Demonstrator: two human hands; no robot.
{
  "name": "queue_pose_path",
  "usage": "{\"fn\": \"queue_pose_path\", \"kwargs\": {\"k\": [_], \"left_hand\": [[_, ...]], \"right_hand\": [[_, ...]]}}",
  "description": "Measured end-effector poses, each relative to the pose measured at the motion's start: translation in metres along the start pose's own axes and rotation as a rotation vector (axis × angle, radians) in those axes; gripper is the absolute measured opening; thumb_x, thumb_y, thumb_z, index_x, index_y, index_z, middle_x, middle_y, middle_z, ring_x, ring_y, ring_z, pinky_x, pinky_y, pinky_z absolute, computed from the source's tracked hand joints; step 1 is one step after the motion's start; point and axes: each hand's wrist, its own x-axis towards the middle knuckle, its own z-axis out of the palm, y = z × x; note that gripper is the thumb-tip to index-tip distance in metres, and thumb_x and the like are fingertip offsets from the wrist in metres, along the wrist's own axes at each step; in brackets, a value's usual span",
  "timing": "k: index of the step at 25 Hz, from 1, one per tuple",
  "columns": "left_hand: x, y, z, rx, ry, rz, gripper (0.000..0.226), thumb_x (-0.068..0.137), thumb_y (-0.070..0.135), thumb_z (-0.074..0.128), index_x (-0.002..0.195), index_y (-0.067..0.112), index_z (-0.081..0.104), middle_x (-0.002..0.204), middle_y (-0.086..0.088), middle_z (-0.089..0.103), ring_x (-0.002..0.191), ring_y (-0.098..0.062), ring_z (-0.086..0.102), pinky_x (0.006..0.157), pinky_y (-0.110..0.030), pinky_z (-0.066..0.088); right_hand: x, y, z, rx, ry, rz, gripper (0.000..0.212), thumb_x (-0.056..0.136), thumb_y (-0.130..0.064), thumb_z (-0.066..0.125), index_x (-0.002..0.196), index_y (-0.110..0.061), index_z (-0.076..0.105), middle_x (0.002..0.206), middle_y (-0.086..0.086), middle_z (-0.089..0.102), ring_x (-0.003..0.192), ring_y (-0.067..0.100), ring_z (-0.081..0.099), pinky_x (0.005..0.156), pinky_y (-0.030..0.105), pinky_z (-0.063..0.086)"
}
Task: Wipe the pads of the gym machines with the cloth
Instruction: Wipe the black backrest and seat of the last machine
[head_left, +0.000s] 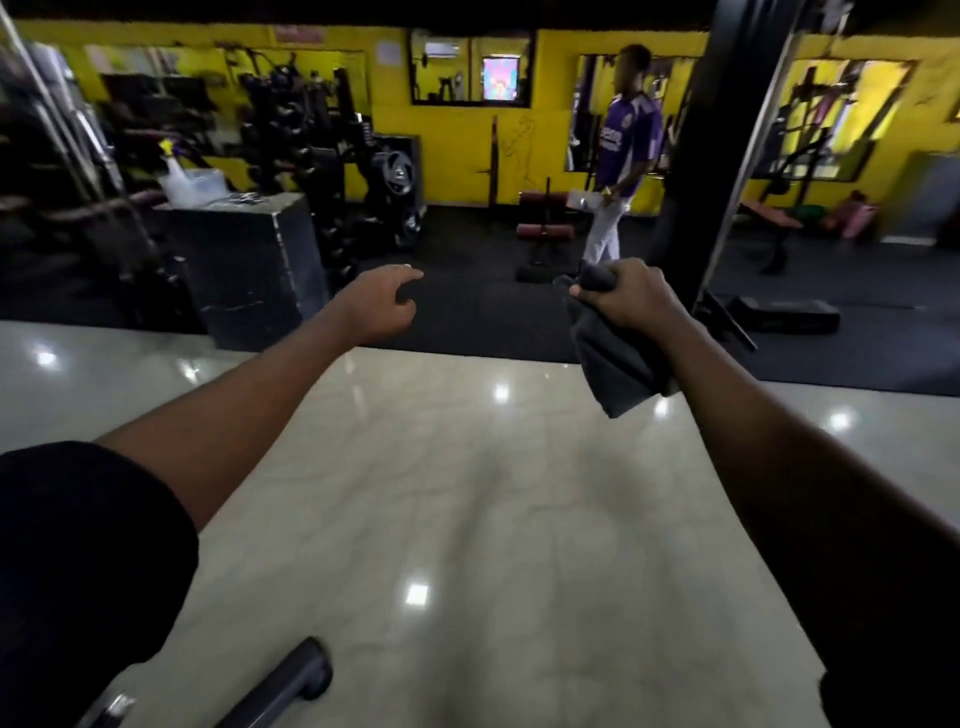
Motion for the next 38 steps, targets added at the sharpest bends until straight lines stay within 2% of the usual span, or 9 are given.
{"fn": "queue_pose_path", "kwargs": {"k": [2, 4, 8, 12, 16, 23, 31, 35, 38], "left_hand": [[-0.004, -0.026, -0.011, 0.022, 0.011, -0.031, 0.052, 0.089, 0.011, 0.06, 0.14, 0.008, 0.052, 0.144, -0.014, 0.051, 0.132, -0.028, 0.049, 0.111, -0.033, 0.035], [-0.005, -0.046, -0.025, 0.04, 0.042, -0.048, 0.052, 0.089, 0.012, 0.059, 0.14, 0.009, 0.052, 0.142, -0.012, 0.054, 0.129, -0.027, 0.051, 0.107, -0.03, 0.036], [-0.014, -0.091, -0.059, 0.078, 0.11, -0.129, 0.052, 0.088, 0.012, 0.057, 0.14, 0.008, 0.052, 0.137, -0.013, 0.058, 0.122, -0.027, 0.056, 0.103, -0.032, 0.04], [-0.018, -0.134, -0.081, 0.125, 0.124, -0.199, 0.052, 0.088, 0.013, 0.056, 0.14, 0.012, 0.052, 0.137, -0.011, 0.058, 0.12, -0.026, 0.057, 0.1, -0.032, 0.043], [-0.005, -0.17, -0.095, 0.159, 0.158, -0.254, 0.053, 0.09, 0.012, 0.058, 0.142, 0.008, 0.05, 0.143, -0.012, 0.053, 0.129, -0.027, 0.051, 0.107, -0.03, 0.037], [0.052, -0.241, -0.104, 0.198, 0.22, -0.385, 0.055, 0.089, 0.015, 0.059, 0.143, 0.01, 0.048, 0.141, -0.013, 0.054, 0.127, -0.027, 0.053, 0.108, -0.037, 0.041], [0.149, -0.364, -0.129, 0.22, 0.297, -0.499, 0.055, 0.089, 0.015, 0.058, 0.143, 0.011, 0.049, 0.141, -0.012, 0.054, 0.125, -0.026, 0.054, 0.107, -0.038, 0.042], [0.211, -0.44, -0.149, 0.21, 0.314, -0.501, 0.057, 0.089, 0.015, 0.058, 0.144, 0.01, 0.047, 0.142, -0.012, 0.053, 0.126, -0.024, 0.054, 0.104, -0.033, 0.044], [0.256, -0.488, -0.167, 0.205, 0.341, -0.499, 0.051, 0.091, 0.01, 0.056, 0.142, 0.01, 0.049, 0.138, -0.011, 0.055, 0.116, -0.021, 0.057, 0.088, -0.017, 0.041]], "right_hand": [[0.017, -0.02, 0.02, 0.011, -0.035, -0.051, 0.029, 0.089, -0.047, 0.068, 0.1, -0.021, 0.071, 0.085, 0.001, 0.062, 0.088, 0.021, 0.057, 0.077, 0.032, 0.043], [0.035, -0.032, 0.035, 0.017, -0.047, -0.077, 0.027, 0.089, -0.049, 0.067, 0.099, -0.025, 0.071, 0.087, -0.001, 0.061, 0.09, 0.02, 0.057, 0.08, 0.034, 0.047], [0.074, -0.067, 0.061, 0.012, -0.086, -0.15, 0.025, 0.086, -0.056, 0.064, 0.078, -0.032, 0.061, 0.084, -0.003, 0.063, 0.092, 0.026, 0.062, 0.082, 0.04, 0.051], [0.11, -0.1, 0.084, 0.008, -0.083, -0.239, 0.03, 0.086, -0.06, 0.062, 0.091, -0.03, 0.065, 0.105, 0.0, 0.069, 0.102, 0.028, 0.063, 0.083, 0.038, 0.048], [0.161, -0.131, 0.115, 0.046, -0.112, -0.295, 0.033, 0.081, -0.063, 0.062, 0.083, -0.031, 0.062, 0.092, 0.003, 0.069, 0.092, 0.031, 0.065, 0.08, 0.042, 0.052], [0.284, -0.174, 0.178, 0.08, -0.153, -0.41, 0.034, 0.088, -0.054, 0.067, 0.098, -0.021, 0.068, 0.095, 0.007, 0.065, 0.09, 0.03, 0.06, 0.074, 0.032, 0.039], [0.459, -0.235, 0.287, 0.16, -0.207, -0.453, 0.032, 0.086, -0.054, 0.069, 0.098, -0.024, 0.067, 0.098, 0.008, 0.068, 0.097, 0.031, 0.063, 0.078, 0.035, 0.046], [0.546, -0.281, 0.347, 0.149, -0.238, -0.473, 0.032, 0.087, -0.053, 0.068, 0.096, -0.023, 0.066, 0.093, 0.007, 0.064, 0.092, 0.028, 0.061, 0.074, 0.033, 0.04], [0.608, -0.315, 0.382, 0.155, -0.226, -0.482, 0.033, 0.087, -0.054, 0.067, 0.101, -0.024, 0.067, 0.094, 0.005, 0.062, 0.095, 0.033, 0.062, 0.074, 0.036, 0.043]]}}
